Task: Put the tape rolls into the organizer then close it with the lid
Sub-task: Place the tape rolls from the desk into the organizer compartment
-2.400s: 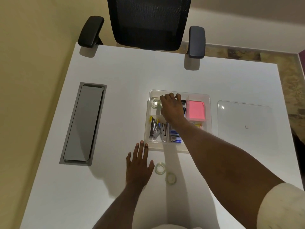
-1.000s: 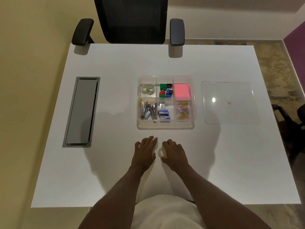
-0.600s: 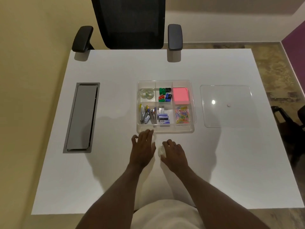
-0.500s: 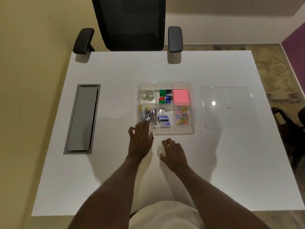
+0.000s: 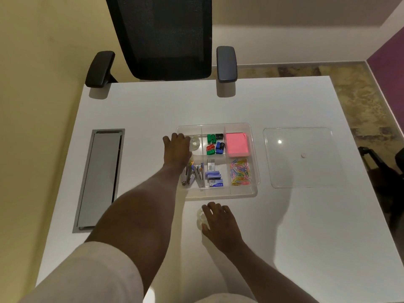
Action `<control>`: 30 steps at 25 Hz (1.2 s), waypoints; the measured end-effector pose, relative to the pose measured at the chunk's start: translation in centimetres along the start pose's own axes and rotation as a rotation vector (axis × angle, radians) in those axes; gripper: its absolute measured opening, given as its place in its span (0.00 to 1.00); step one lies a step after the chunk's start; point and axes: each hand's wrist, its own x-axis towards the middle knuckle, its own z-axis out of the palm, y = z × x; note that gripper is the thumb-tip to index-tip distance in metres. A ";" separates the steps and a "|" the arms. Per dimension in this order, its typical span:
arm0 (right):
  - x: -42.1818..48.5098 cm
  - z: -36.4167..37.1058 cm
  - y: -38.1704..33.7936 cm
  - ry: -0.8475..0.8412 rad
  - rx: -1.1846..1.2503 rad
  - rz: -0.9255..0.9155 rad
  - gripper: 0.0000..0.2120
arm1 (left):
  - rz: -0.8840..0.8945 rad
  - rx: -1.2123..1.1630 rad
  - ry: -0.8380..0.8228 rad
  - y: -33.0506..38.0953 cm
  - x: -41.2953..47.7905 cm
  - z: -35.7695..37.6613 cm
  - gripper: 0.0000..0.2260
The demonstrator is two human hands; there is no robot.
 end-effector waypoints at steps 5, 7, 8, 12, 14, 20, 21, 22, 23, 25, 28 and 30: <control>0.6 0.0 0.4 -0.018 0.018 0.044 0.30 | -0.019 0.050 -0.065 0.8 2.0 0.5 0.19; 0.7 0.0 0.8 -0.002 0.017 0.032 0.29 | -0.011 0.061 -0.071 0.9 2.2 0.8 0.20; 1.0 -0.2 0.9 0.012 0.009 0.017 0.28 | -0.006 0.068 -0.072 0.9 2.2 0.9 0.21; 5.0 -1.5 1.8 0.101 -0.041 0.078 0.27 | 0.014 0.072 0.052 0.3 1.1 0.9 0.15; 8.3 -2.5 2.2 0.100 -0.038 0.125 0.27 | 0.000 0.058 0.131 -0.3 0.1 1.0 0.13; 16.9 -4.8 3.5 0.024 -0.012 0.130 0.26 | -0.098 -0.044 0.262 -2.3 -4.6 2.5 0.19; 18.2 -5.1 3.5 0.003 -0.006 0.129 0.26 | -0.114 -0.062 0.260 -2.7 -5.5 3.0 0.20; 19.3 -5.4 3.5 -0.017 -0.013 0.126 0.24 | -0.130 -0.083 0.250 -3.0 -6.5 3.7 0.22; 20.3 -5.7 3.6 -0.042 -0.029 0.121 0.23 | -0.148 -0.101 0.236 -3.3 -7.5 4.4 0.23; 22.0 -5.8 3.5 -0.113 -0.080 0.113 0.21 | -0.190 -0.135 0.212 -3.8 -9.5 6.1 0.24; 24.0 -5.1 3.2 -0.201 -0.161 0.121 0.20 | -0.243 -0.245 0.170 -4.2 -12.0 8.6 0.23; 25.0 -4.6 3.0 -0.224 -0.179 0.150 0.18 | -0.268 -0.317 0.124 -4.0 -13.6 10.2 0.23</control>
